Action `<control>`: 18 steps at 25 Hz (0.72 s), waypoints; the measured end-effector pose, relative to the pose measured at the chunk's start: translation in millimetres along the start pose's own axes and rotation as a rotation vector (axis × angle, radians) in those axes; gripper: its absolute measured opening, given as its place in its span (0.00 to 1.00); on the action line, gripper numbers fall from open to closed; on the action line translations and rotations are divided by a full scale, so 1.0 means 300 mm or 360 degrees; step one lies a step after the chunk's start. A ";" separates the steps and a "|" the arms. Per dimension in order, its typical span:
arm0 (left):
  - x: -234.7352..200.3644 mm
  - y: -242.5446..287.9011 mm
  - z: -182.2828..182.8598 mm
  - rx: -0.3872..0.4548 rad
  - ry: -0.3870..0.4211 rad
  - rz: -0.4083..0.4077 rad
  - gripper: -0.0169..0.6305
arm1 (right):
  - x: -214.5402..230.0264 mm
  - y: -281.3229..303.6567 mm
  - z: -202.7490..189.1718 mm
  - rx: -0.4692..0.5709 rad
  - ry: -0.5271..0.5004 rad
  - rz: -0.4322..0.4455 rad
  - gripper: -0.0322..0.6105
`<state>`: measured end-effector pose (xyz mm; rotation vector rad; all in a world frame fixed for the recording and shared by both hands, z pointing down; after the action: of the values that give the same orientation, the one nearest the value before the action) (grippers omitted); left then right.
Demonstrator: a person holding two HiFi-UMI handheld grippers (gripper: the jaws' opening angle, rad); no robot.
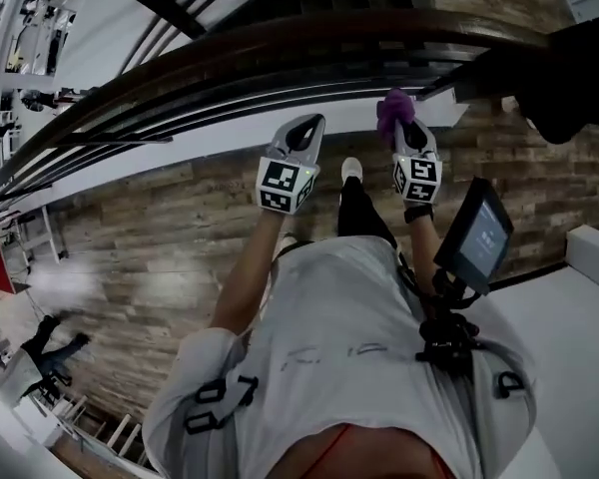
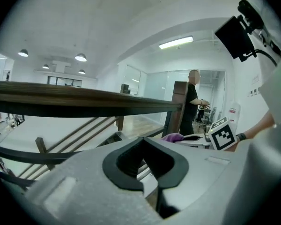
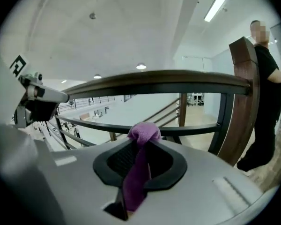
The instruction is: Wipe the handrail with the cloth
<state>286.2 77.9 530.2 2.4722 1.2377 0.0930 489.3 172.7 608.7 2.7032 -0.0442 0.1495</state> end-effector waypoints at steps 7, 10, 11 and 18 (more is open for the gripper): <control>-0.146 -0.566 -0.029 0.0195 -0.0059 0.0140 0.03 | -0.598 -0.218 0.142 0.0271 -0.0028 0.0073 0.14; -0.178 -0.705 -0.026 0.0246 -0.0019 0.0185 0.03 | -0.757 -0.304 0.181 0.0334 -0.0068 0.0103 0.14; -0.181 -0.731 -0.021 0.0264 -0.0009 0.0200 0.03 | -0.787 -0.327 0.191 0.0348 -0.0091 0.0109 0.14; -0.275 -1.041 0.102 0.0508 -0.0032 0.0315 0.03 | -1.118 -0.450 0.370 0.0459 -0.0380 0.0176 0.14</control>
<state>5.4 173.9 399.1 2.8580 1.0654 -0.0847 174.4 251.0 414.6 2.9933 -0.2623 -0.1470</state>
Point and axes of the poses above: the fingertips, and each gripper's own axes: y forward along the fingers, x to its right, z out of its top, the point moved 4 cm from there along -y, backward along the fingers, and after that the axes turned 12 degrees about z, right-handed, at the moved point
